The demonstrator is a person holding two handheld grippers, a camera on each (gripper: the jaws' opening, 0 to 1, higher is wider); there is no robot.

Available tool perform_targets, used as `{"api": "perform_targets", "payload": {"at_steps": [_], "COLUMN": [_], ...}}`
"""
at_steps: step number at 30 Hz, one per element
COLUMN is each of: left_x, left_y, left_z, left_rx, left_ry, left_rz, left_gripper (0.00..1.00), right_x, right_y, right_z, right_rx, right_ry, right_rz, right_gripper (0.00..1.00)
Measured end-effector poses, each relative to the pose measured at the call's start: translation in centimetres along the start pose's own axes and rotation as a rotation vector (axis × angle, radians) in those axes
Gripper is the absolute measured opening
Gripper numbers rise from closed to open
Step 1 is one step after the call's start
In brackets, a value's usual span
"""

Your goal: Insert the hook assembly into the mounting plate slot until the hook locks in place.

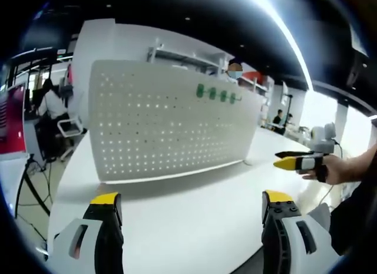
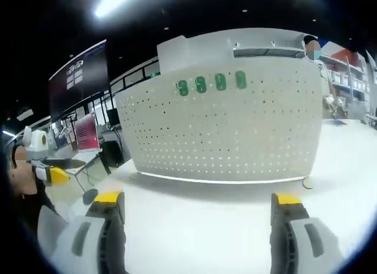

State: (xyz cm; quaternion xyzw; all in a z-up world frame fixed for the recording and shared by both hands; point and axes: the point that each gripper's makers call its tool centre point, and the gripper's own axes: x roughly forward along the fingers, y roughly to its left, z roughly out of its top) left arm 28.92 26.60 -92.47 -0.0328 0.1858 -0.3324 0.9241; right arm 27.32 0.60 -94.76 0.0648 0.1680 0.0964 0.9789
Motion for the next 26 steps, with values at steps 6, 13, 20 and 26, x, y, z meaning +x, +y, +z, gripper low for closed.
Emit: {"api": "perform_targets", "payload": {"at_steps": [6, 13, 20, 26], "left_x": [0.0, 0.0, -0.1, 0.0], "left_y": [-0.2, -0.2, -0.2, -0.3], "left_z": [-0.2, -0.2, -0.4, -0.4], "left_rx": [-0.003, -0.008, -0.010, -0.011], "left_ry": [0.004, 0.004, 0.007, 0.007], "left_rz": [-0.005, -0.006, -0.003, -0.006], "left_gripper": [1.00, 1.00, 1.00, 1.00], "right_x": [-0.3, -0.6, -0.7, -0.8], "right_y": [-0.1, -0.3, 0.0, 0.1], "right_z": [-0.5, -1.0, -1.3, -1.5], "right_rx": [0.007, 0.024, 0.029, 0.034], "right_ry": [0.010, 0.019, 0.026, 0.029], "right_rz": [-0.005, -0.010, -0.004, -0.003], "right_gripper": [1.00, 1.00, 1.00, 1.00]}}
